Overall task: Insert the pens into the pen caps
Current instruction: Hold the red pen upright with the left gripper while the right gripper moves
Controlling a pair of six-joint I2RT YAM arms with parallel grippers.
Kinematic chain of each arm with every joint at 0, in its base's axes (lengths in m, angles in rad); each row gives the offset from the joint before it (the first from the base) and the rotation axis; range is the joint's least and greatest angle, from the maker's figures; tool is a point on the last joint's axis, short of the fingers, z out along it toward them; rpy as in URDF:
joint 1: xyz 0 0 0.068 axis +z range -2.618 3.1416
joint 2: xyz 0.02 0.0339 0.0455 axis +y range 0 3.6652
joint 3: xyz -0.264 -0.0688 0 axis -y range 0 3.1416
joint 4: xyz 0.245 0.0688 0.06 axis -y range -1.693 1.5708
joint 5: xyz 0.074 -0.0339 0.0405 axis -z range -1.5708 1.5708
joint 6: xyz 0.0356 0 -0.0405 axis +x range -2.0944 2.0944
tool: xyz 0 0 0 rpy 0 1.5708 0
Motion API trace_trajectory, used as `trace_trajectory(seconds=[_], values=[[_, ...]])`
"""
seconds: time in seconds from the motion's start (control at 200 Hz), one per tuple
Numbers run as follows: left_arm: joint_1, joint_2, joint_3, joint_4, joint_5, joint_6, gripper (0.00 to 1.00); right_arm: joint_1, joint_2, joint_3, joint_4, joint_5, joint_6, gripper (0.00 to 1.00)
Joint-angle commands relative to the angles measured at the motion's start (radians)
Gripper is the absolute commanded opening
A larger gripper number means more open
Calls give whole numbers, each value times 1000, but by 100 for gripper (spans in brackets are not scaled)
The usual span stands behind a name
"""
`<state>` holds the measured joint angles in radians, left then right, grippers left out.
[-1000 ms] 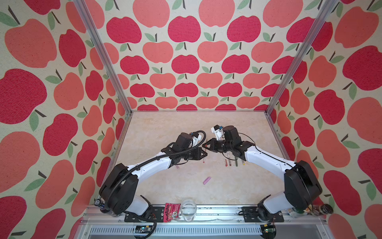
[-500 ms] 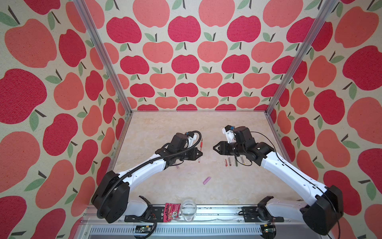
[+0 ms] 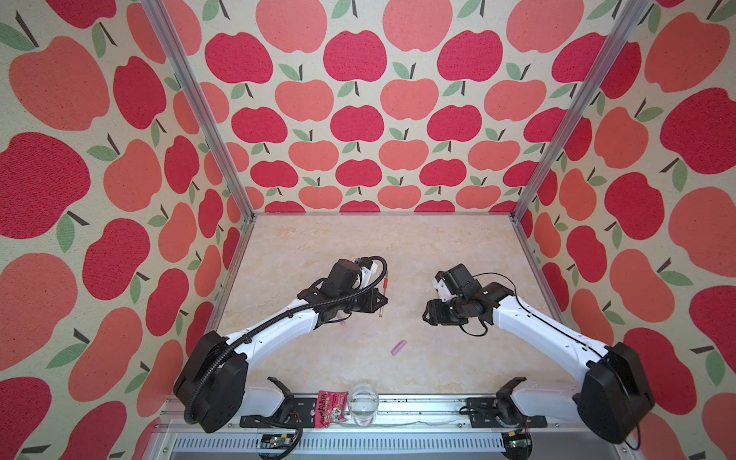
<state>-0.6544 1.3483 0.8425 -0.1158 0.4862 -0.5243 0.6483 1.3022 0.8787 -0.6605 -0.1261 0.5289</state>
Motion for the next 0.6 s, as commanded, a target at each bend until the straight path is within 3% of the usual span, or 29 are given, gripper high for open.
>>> trace_trajectory(seconds=[0.0,0.595], values=[[7,-17,-15,7,-9,21,0,-15,46,-15,22,25,-39,61],[6,-29,-20,5,-22,11,0,-63,271,17,121,43,-128,64]])
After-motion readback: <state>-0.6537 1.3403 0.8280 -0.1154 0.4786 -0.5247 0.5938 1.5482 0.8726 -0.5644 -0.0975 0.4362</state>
